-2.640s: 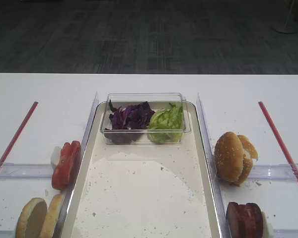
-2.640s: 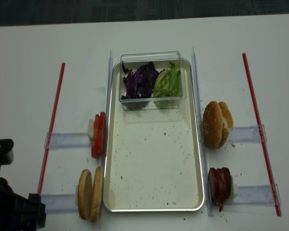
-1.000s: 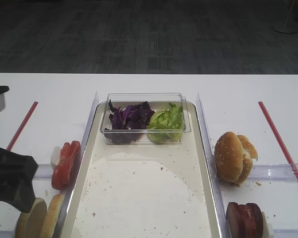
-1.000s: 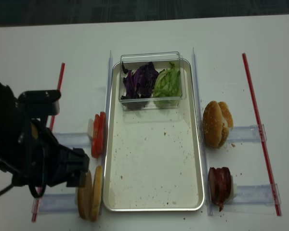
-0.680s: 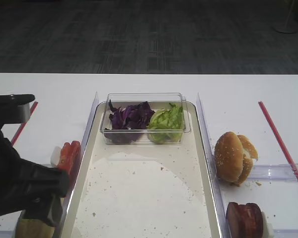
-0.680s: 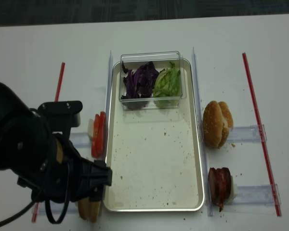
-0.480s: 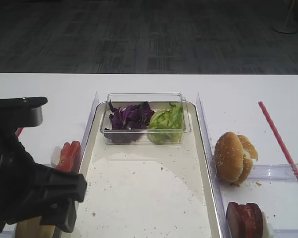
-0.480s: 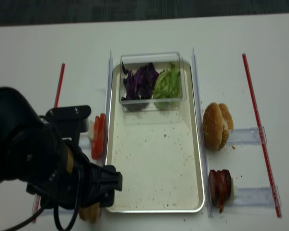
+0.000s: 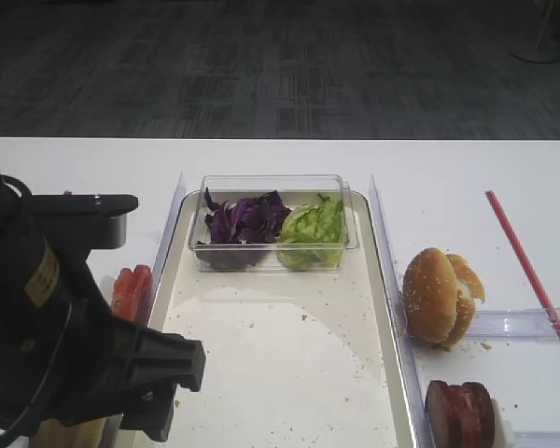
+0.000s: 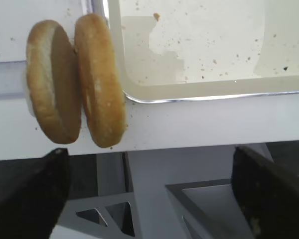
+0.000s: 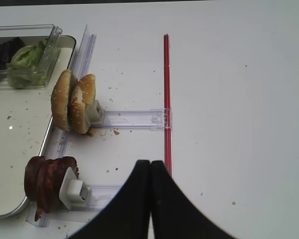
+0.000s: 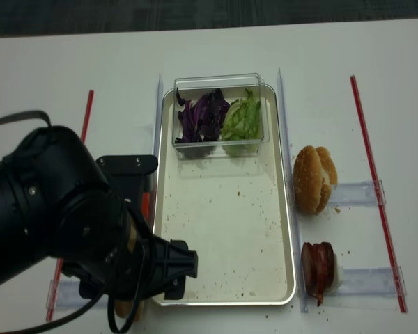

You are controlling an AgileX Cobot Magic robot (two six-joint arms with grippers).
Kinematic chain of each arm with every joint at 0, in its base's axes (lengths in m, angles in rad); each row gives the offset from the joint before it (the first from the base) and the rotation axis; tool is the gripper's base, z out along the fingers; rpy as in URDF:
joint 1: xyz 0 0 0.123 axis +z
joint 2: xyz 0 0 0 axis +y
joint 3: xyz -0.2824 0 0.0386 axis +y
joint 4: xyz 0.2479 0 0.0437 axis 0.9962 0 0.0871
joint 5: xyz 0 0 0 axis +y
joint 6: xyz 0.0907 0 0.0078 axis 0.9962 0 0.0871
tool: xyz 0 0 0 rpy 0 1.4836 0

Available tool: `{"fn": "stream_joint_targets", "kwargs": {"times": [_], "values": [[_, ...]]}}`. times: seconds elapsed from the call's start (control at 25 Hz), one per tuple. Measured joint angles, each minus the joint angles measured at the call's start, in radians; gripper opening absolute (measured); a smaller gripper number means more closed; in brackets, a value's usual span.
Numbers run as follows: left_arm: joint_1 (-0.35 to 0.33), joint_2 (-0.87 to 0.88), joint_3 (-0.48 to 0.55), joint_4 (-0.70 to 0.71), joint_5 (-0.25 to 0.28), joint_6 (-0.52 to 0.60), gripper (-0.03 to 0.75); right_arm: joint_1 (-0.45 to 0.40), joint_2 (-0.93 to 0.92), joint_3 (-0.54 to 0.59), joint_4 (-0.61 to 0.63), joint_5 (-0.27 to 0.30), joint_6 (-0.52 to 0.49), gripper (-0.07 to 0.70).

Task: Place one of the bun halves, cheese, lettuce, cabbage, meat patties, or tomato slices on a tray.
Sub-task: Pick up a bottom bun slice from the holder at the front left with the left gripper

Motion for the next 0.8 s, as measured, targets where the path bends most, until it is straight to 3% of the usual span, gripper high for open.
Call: {"fn": "stream_joint_targets", "kwargs": {"times": [0.32,0.8], "values": [[0.022,0.009,0.000,0.025,-0.075,-0.004,0.599,0.000,0.000,0.000,0.000,0.000,0.000,0.364],[0.038,0.151,0.000,0.033,-0.122,0.051,0.599,0.000,0.000,0.000,0.000,0.000,0.000,0.364]]}}
